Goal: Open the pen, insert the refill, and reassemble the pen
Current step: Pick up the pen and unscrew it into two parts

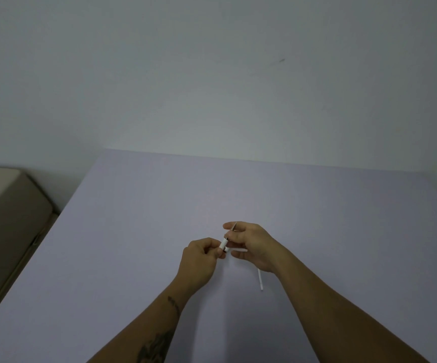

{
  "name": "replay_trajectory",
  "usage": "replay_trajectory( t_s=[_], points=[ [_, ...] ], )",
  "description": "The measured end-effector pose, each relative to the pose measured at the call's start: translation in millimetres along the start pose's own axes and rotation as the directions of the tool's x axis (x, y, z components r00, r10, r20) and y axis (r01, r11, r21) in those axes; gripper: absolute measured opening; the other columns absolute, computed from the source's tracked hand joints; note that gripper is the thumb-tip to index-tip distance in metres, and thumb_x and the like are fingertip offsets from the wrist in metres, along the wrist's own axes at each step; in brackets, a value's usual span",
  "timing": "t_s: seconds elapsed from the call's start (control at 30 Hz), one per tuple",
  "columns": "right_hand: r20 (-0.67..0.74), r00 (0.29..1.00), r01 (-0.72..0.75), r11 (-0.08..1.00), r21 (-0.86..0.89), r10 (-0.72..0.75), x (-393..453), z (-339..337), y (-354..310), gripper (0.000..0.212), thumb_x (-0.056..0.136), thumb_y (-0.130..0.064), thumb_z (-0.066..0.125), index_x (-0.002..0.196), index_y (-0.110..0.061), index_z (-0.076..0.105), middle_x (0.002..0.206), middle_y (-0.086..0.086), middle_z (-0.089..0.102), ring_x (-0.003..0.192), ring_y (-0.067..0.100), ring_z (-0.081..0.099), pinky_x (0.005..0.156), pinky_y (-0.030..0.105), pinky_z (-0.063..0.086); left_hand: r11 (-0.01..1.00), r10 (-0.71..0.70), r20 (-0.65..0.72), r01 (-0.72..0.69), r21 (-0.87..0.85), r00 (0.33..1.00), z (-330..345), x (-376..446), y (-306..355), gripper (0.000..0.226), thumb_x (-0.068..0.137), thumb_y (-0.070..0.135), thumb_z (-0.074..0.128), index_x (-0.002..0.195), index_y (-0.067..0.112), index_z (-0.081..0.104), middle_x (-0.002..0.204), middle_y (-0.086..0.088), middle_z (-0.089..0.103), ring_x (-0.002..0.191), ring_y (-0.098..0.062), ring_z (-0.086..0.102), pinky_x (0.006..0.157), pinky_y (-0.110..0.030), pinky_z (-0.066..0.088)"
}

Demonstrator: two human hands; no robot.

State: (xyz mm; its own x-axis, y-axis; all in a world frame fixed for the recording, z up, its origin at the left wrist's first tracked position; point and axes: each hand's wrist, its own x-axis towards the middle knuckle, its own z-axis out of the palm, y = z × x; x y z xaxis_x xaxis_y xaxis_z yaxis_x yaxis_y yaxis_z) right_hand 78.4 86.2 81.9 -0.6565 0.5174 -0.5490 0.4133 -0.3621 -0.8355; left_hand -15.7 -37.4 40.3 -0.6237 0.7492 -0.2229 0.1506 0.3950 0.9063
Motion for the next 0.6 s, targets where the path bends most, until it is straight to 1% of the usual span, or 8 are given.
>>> replay_trajectory(
  t_s=[0.07, 0.1, 0.2, 0.27, 0.37, 0.43, 0.5, 0.6],
  points=[
    [-0.033, 0.999, -0.018, 1.0, 0.023, 0.019, 1.1, 2.1, 3.0, 0.008, 0.093, -0.018, 0.065, 0.098, -0.013, 0.068, 0.098, 0.008, 0.068, 0.09, 0.019, 0.065, 0.077, 0.032, 0.054, 1.0, 0.004, 0.01, -0.004, -0.003, 1.0, -1.1, 0.0, 1.2, 0.022, 0.093, 0.013, 0.056, 0.084, 0.017, 0.075, 0.07, 0.009, 0.067, 0.06, -0.007, 0.053, 0.059, -0.019, 0.041],
    [-0.066, 0.998, -0.014, 1.0, 0.017, 0.015, 2.1, 3.1, 4.2, 0.008, 0.093, -0.02, 0.065, 0.093, -0.012, 0.067, 0.096, 0.008, 0.068, 0.089, 0.019, 0.065, 0.075, 0.031, 0.054, 1.0, 0.002, 0.017, -0.002, -0.008, 1.0, -1.6, -0.1, 1.6, 0.021, 0.092, 0.013, 0.057, 0.083, 0.017, 0.075, 0.07, 0.008, 0.067, 0.059, -0.008, 0.052, 0.059, -0.021, 0.041],
    [-0.137, 0.99, 0.029, 1.0, -0.009, -0.03, 3.8, 5.0, 4.3, 0.014, 0.096, -0.015, 0.06, 0.084, -0.011, 0.069, 0.094, 0.008, 0.069, 0.088, 0.017, 0.065, 0.071, 0.028, 0.054, 1.0, -0.013, 0.047, 0.014, -0.025, 0.999, -2.5, 0.2, 2.0, 0.018, 0.09, 0.013, 0.059, 0.083, 0.016, 0.075, 0.066, 0.004, 0.063, 0.059, -0.012, 0.05, 0.06, -0.027, 0.044],
    [-0.113, 0.993, 0.027, 1.0, -0.015, -0.029, 2.0, 4.6, 2.0, 0.021, 0.099, -0.008, 0.053, 0.089, -0.01, 0.071, 0.097, 0.009, 0.067, 0.093, 0.019, 0.063, 0.074, 0.029, 0.055, 0.999, -0.019, 0.067, 0.022, -0.038, 0.998, -3.0, -0.3, 2.1, 0.017, 0.09, 0.015, 0.061, 0.083, 0.018, 0.075, 0.067, 0.003, 0.063, 0.061, -0.013, 0.05, 0.062, -0.029, 0.045],
    [-0.05, 0.999, 0.014, 1.0, -0.026, -0.015, -2.5, 2.4, -3.3, 0.028, 0.1, -0.004, 0.047, 0.097, -0.012, 0.073, 0.102, 0.009, 0.067, 0.098, 0.02, 0.062, 0.076, 0.029, 0.054, 0.999, -0.017, 0.066, 0.02, -0.047, 0.998, -4.4, -0.4, 1.2, 0.017, 0.089, 0.017, 0.062, 0.081, 0.024, 0.074, 0.069, 0.006, 0.065, 0.062, -0.009, 0.053, 0.062, -0.023, 0.044],
    [-0.043, 0.999, 0.019, 0.999, -0.043, -0.021, -1.5, 1.2, -4.3, 0.023, 0.098, -0.005, 0.052, 0.105, -0.012, 0.073, 0.103, 0.009, 0.069, 0.099, 0.02, 0.064, 0.076, 0.029, 0.054, 0.998, -0.014, 0.07, 0.019, -0.062, 0.997, -5.6, 0.4, 1.7, 0.018, 0.089, 0.017, 0.062, 0.08, 0.026, 0.074, 0.068, 0.007, 0.066, 0.058, -0.005, 0.054, 0.059, -0.02, 0.044],
    [-0.039, 0.999, 0.007, 1.0, -0.021, -0.008, 0.3, 1.5, -3.3, 0.015, 0.094, -0.011, 0.061, 0.107, -0.012, 0.069, 0.096, 0.008, 0.069, 0.094, 0.02, 0.066, 0.076, 0.031, 0.053, 0.998, -0.01, 0.078, 0.015, -0.069, 0.997, -6.5, 1.6, 3.3, 0.017, 0.089, 0.017, 0.063, 0.079, 0.025, 0.074, 0.067, 0.007, 0.066, 0.054, -0.002, 0.053, 0.056, -0.017, 0.044],
    [-0.08, 0.997, 0.015, 1.0, -0.021, -0.017, 4.4, 3.8, 0.5, 0.009, 0.093, -0.019, 0.065, 0.093, -0.011, 0.067, 0.09, 0.006, 0.07, 0.09, 0.02, 0.068, 0.074, 0.032, 0.052, 0.996, -0.006, 0.073, 0.013, -0.093, 0.997, -7.0, 4.0, 5.0, 0.017, 0.088, 0.016, 0.063, 0.078, 0.025, 0.074, 0.068, 0.005, 0.066, 0.058, -0.006, 0.055, 0.056, -0.018, 0.046]
  ],
)
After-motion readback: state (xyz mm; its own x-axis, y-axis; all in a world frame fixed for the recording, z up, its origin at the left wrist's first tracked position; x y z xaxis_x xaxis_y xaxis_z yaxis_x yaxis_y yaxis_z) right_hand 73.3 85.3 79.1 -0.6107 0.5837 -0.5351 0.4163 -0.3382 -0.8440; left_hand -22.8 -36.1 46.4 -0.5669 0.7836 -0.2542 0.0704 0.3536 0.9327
